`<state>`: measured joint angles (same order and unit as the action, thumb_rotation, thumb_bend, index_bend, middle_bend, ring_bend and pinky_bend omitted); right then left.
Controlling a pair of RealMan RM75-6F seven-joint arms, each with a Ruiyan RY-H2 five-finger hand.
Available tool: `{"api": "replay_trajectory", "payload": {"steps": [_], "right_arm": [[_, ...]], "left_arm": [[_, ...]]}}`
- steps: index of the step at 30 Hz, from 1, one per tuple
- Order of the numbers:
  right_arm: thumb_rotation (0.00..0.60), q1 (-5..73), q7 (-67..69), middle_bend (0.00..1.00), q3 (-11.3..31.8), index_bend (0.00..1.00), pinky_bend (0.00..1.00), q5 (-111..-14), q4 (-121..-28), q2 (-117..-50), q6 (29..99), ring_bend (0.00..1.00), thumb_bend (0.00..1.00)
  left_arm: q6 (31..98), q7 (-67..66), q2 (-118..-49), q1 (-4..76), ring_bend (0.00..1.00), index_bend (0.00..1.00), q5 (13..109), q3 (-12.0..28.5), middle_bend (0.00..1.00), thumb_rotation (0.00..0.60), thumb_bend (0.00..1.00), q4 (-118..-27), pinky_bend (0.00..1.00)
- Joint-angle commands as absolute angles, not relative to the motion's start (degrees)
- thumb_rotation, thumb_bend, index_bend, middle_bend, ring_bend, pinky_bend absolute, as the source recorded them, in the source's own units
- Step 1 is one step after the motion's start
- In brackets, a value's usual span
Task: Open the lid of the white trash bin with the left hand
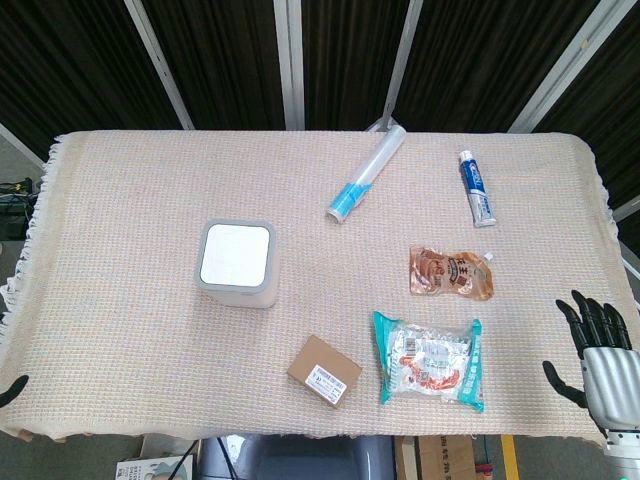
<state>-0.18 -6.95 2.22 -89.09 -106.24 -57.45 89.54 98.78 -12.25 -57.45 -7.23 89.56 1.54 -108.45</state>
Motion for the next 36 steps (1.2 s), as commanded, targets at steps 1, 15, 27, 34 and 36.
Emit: {"api": "replay_trajectory", "payload": {"steps": [1,15,27,34,36], "right_arm": [[0.6,-0.2,-7.1,0.01,2.3,0.12,0.0,-89.0,-106.3,-57.5,89.4,0.02,0.3],[0.6,-0.6,-4.7,0.01,2.2,0.12,0.01,-88.5,-107.3,-56.0,89.5,0.02,0.3],[0.6,-0.6,-3.4,0.01,1.9,0.12,0.01,-88.0,-108.0,-55.1,88.5,0.02,0.3],[0.6,-0.1,-4.2,0.01,2.0,0.12,0.02,-86.5,-108.2,-55.4,87.1,0.03,0.3],[0.6,0.1,-4.6,0.01,1.8,0.12,0.02,-86.7,-108.2,-55.5,86.7,0.03,0.3]], "left_arm": [[98.7,-12.2,-57.4,-7.2,0.0,0.22,89.6,1.5,0.17,0.6,0.22,-108.5,0.03],[99.7,-11.8,-57.0,-8.0,0.0,0.22,91.6,0.6,0.18,0.6,0.22,-108.6,0.03],[97.1,-10.2,-56.9,-4.7,0.18,0.22,95.4,1.4,0.32,0.6,0.25,-105.7,0.24],[93.3,-8.5,-55.0,0.7,0.49,0.22,99.5,3.7,0.58,0.6,0.36,-107.1,0.54],[90.5,-9.9,-53.9,3.4,0.58,0.22,99.6,5.2,0.65,0.6,0.42,-109.1,0.6]]}}
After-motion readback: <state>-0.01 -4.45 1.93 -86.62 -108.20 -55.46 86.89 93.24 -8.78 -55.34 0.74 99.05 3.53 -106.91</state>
